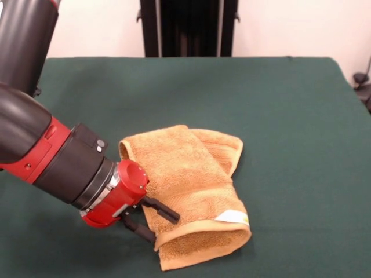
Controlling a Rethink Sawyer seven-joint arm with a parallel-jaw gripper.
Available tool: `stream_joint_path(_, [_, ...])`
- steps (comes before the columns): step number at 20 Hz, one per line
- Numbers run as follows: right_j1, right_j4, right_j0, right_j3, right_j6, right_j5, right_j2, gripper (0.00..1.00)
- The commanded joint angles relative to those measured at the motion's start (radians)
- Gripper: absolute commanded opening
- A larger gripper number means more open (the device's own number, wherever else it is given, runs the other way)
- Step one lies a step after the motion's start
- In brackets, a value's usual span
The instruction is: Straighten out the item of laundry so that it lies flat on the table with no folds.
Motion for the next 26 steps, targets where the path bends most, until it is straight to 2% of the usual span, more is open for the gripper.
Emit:
stream_joint_path(1, [0.066,0.048,0.069,0.162,0.095,-0.059,-0.073,1.0])
stream_joint_path(13, [0.059,0.111,0.072,0.263,0.127,-0.174,-0.046,1.0])
stream_joint_path(25, [0.047,0.108,0.104,0.207,0.113,-0.162,-0.1,1.0])
stream_joint_path(26, [0.047,0.11,0.104,0.208,0.114,-0.165,-0.102,0.0])
